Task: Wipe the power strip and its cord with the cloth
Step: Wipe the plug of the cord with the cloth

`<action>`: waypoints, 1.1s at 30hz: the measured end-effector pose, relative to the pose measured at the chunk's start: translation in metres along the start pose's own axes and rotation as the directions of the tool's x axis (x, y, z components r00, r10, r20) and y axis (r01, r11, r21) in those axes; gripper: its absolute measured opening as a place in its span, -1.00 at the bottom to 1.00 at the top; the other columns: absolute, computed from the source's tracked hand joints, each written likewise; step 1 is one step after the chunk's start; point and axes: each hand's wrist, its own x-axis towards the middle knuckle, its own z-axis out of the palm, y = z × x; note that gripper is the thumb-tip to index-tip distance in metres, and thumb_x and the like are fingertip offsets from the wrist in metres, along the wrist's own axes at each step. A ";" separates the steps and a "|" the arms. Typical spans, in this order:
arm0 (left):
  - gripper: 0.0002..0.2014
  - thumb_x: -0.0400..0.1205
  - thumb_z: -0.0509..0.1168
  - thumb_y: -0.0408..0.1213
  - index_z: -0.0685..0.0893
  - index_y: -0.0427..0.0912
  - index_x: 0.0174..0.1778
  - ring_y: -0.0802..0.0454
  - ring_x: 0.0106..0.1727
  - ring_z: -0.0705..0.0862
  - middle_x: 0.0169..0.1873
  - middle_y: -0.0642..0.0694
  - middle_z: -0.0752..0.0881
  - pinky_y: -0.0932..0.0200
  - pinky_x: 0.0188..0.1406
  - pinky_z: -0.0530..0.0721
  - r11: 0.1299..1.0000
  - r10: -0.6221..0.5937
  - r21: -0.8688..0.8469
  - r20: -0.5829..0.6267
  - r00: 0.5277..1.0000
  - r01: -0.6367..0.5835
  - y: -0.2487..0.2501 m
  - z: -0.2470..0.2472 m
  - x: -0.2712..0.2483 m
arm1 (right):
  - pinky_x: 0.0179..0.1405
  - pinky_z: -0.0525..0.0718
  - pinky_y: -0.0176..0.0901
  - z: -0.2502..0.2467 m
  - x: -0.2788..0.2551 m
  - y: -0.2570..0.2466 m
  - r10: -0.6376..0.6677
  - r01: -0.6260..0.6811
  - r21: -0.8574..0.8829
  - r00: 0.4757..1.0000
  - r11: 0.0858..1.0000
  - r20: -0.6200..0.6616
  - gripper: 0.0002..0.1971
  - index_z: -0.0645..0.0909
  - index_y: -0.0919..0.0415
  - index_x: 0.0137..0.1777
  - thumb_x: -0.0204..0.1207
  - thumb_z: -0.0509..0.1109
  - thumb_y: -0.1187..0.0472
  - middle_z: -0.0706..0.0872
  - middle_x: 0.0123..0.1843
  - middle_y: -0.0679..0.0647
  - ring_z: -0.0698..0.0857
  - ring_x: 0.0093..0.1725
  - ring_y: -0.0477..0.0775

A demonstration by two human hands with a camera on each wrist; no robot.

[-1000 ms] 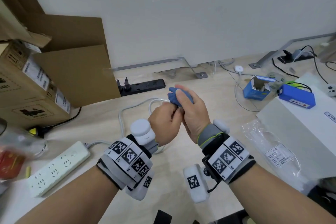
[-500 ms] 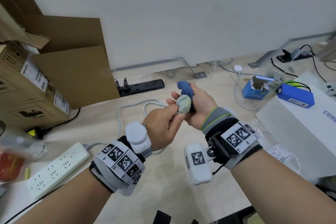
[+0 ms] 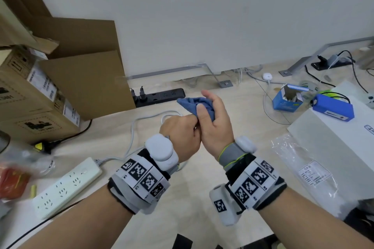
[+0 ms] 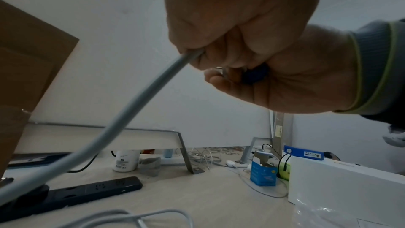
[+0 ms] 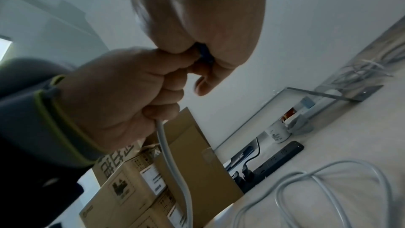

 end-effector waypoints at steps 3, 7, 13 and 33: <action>-0.74 0.50 -0.01 -0.12 0.37 -0.09 -0.48 -0.16 -0.60 0.36 -0.63 -0.18 0.55 0.11 -0.60 0.34 0.999 0.051 0.012 -0.037 0.998 -0.051 0.000 0.000 -0.004 | -0.10 0.61 -0.31 0.000 0.011 -0.004 0.055 -0.057 -0.084 0.998 0.995 -0.028 -0.82 0.59 0.04 -0.04 0.57 0.21 0.02 0.69 -0.14 -0.16 0.64 -0.16 -0.26; -0.71 0.60 0.11 -0.05 0.53 -0.12 -0.34 -0.27 -0.53 0.52 -0.54 -0.15 0.63 0.13 -0.51 0.28 0.988 0.040 0.147 0.006 0.999 -0.041 -0.005 0.000 -0.008 | -0.14 0.74 0.23 -0.004 0.029 -0.001 0.524 -0.501 0.233 0.850 0.834 -0.046 -0.67 0.66 0.16 -0.08 0.64 0.18 -0.05 0.78 -0.09 0.28 0.77 -0.07 0.30; -0.82 0.67 0.15 -0.09 0.53 -0.11 -0.09 -0.26 -0.39 0.56 -0.32 -0.07 0.71 0.05 -0.44 0.48 0.947 -0.038 0.319 0.066 0.997 0.015 -0.009 -0.014 -0.006 | -0.07 0.78 0.13 -0.018 0.035 -0.015 0.579 -0.508 0.532 0.814 0.677 0.040 -0.73 0.61 0.09 0.11 0.72 0.13 -0.01 0.77 0.03 0.17 0.73 -0.05 0.16; -0.74 0.71 0.14 -0.20 0.58 -0.01 -0.30 0.23 -0.43 0.50 -0.51 0.07 0.53 0.33 -0.38 0.40 0.878 -0.279 -0.391 0.053 0.959 0.277 -0.021 -0.002 -0.004 | 0.03 0.76 0.28 -0.015 0.023 -0.014 0.428 -0.372 0.435 0.903 0.820 -0.035 -0.76 0.56 0.21 -0.04 0.72 0.15 0.09 0.69 0.21 0.26 0.72 0.11 0.19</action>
